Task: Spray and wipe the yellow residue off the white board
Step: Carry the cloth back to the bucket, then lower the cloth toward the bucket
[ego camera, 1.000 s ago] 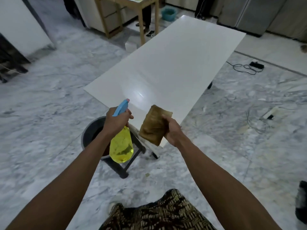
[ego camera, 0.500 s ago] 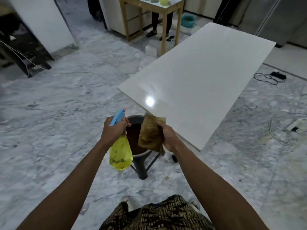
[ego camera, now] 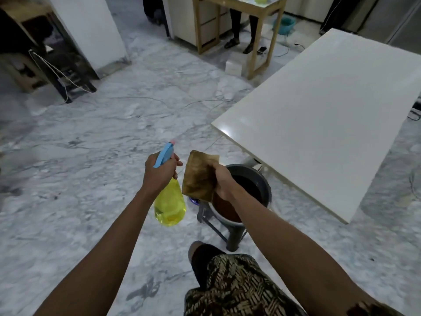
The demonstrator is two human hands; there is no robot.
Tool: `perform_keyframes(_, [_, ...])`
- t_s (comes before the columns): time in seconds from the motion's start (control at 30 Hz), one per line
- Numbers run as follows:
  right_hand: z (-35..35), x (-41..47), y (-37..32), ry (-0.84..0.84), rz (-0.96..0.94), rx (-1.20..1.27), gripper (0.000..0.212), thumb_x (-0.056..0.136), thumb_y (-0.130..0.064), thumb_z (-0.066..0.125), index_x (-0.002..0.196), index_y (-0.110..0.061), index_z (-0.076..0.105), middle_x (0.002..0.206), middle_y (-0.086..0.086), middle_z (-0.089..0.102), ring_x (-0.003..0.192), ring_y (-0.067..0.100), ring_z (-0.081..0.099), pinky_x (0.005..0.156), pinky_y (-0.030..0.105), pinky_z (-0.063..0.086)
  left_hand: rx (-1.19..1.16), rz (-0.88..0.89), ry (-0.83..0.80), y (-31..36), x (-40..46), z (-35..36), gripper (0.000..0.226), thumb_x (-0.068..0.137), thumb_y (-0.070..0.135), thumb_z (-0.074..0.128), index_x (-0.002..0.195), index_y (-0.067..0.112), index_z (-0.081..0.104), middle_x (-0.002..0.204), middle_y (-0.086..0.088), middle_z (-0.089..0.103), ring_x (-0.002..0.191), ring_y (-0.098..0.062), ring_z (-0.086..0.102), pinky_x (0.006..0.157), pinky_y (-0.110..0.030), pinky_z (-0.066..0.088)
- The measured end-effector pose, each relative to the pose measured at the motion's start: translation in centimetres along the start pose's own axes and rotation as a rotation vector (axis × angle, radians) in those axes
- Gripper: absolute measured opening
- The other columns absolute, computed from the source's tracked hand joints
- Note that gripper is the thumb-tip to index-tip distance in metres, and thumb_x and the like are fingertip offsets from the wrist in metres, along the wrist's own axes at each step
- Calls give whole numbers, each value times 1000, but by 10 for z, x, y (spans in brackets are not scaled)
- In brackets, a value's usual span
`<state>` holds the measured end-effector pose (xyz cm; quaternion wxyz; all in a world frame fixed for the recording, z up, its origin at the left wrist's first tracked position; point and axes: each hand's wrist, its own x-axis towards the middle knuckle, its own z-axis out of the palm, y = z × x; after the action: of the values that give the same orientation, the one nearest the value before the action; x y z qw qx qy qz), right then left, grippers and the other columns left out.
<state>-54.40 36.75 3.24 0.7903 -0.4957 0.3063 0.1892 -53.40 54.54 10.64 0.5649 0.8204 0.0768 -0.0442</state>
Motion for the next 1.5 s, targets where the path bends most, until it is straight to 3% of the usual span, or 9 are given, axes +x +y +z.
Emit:
perform_keyframes(0.1, [32, 26, -7, 29, -4, 4, 37, 95, -36, 56, 115, -7, 67, 109, 12, 74, 99, 27, 68, 81, 35, 55, -13, -4, -29, -7, 32, -20, 16, 104, 3, 55, 98, -3, 69, 87, -16, 75, 43, -9, 58, 48, -23, 52])
perform_keyframes(0.2, [66, 63, -19, 44, -31, -2, 41, 92, -36, 58, 120, -7, 66, 112, 11, 74, 104, 28, 68, 88, 38, 55, -28, 11, -50, -12, 77, -42, 18, 104, 3, 55, 109, -3, 70, 91, -19, 75, 44, -9, 58, 51, -28, 53])
perform_keyframes(0.3, [104, 112, -31, 43, -63, 42, 45, 89, -36, 60, 124, -7, 65, 112, 10, 75, 108, 29, 69, 102, 46, 52, -26, 49, -58, -14, 131, -69, 18, 106, 6, 56, 95, 0, 69, 87, -13, 76, 43, -12, 57, 52, -30, 53])
perform_keyframes(0.47, [156, 170, -56, 57, -41, 183, 40, 93, -35, 63, 123, -9, 65, 114, 11, 74, 108, 28, 69, 101, 47, 53, -1, 48, -72, -9, 218, -118, 22, 103, 2, 56, 85, 6, 67, 86, -9, 77, 44, -13, 57, 50, -29, 52])
perform_keyframes(0.77, [215, 236, -98, 78, -41, 247, 26, 97, -20, 57, 119, -8, 64, 111, 9, 74, 100, 23, 69, 77, 34, 56, 116, 59, -225, -2, 365, -154, 22, 99, 0, 55, 84, 11, 67, 89, -10, 77, 47, -15, 59, 57, -35, 54])
perform_keyframes(0.93, [216, 295, -132, 199, -114, 356, 22, 96, -17, 58, 115, -9, 67, 98, 8, 77, 90, 24, 72, 75, 37, 57, 118, 160, -379, 11, 456, -131, 13, 84, 15, 56, 83, 9, 67, 88, -9, 76, 50, -18, 63, 58, -37, 56])
perform_keyframes(1.23, [219, 353, -199, 525, -252, 612, 22, 96, -19, 59, 117, -15, 65, 113, 11, 73, 102, 28, 69, 79, 40, 59, 262, 461, -773, 60, 602, -35, 9, 92, -3, 65, 93, 5, 65, 94, -26, 71, 54, -4, 62, 54, -14, 51])
perform_keyframes(1.4, [148, 351, -209, 922, -311, 818, 25, 90, -28, 64, 111, -16, 70, 110, 11, 75, 103, 33, 69, 94, 54, 56, 231, 564, -1044, 102, 623, 76, 18, 84, 15, 62, 101, 8, 65, 95, -22, 71, 69, -32, 68, 64, -28, 57])
perform_keyframes(1.5, [110, 351, -216, 1086, -345, 974, 25, 92, -25, 65, 113, -12, 70, 111, 12, 73, 101, 34, 70, 93, 55, 56, 232, 627, -1198, 123, 618, 147, 14, 96, -4, 61, 107, 4, 64, 94, -23, 67, 74, -35, 67, 58, -12, 51])
